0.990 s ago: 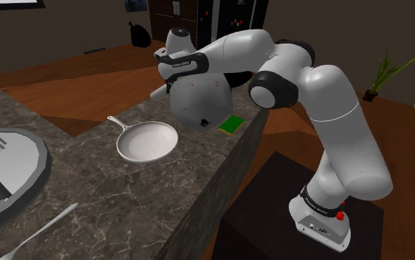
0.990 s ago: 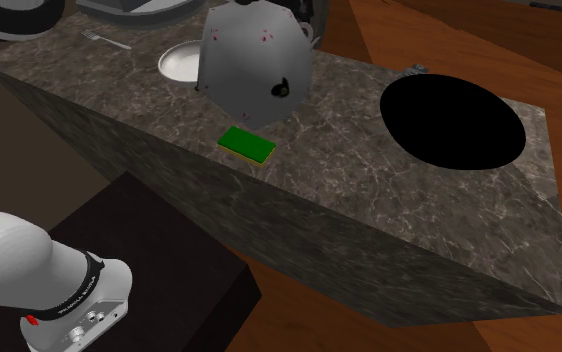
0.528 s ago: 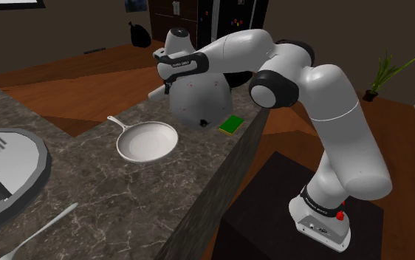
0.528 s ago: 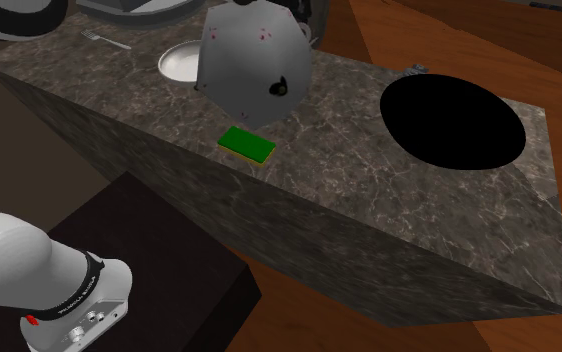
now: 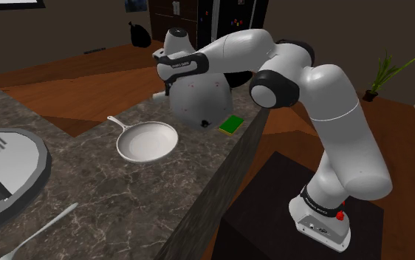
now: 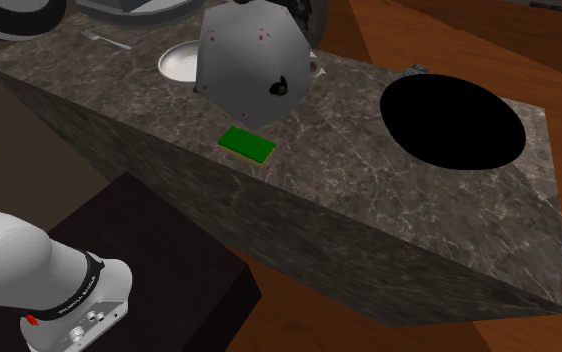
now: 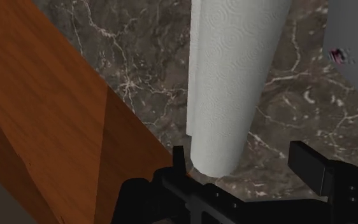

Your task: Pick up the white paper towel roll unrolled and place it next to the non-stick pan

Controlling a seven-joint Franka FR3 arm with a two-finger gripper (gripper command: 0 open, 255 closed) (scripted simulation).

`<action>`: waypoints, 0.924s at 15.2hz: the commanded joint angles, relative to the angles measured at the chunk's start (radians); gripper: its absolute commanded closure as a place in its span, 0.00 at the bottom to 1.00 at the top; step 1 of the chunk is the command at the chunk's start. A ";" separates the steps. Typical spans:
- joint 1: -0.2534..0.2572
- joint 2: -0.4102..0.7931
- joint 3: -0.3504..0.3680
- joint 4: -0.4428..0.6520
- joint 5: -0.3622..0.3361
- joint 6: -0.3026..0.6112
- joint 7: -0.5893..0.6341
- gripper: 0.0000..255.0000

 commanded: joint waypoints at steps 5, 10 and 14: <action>0.020 -0.055 -0.005 -0.093 -0.029 -0.079 -0.002 0.00; 0.025 -0.078 -0.005 -0.103 -0.043 -0.090 0.005 0.00; 0.018 -0.081 0.003 -0.103 -0.051 -0.089 0.009 0.00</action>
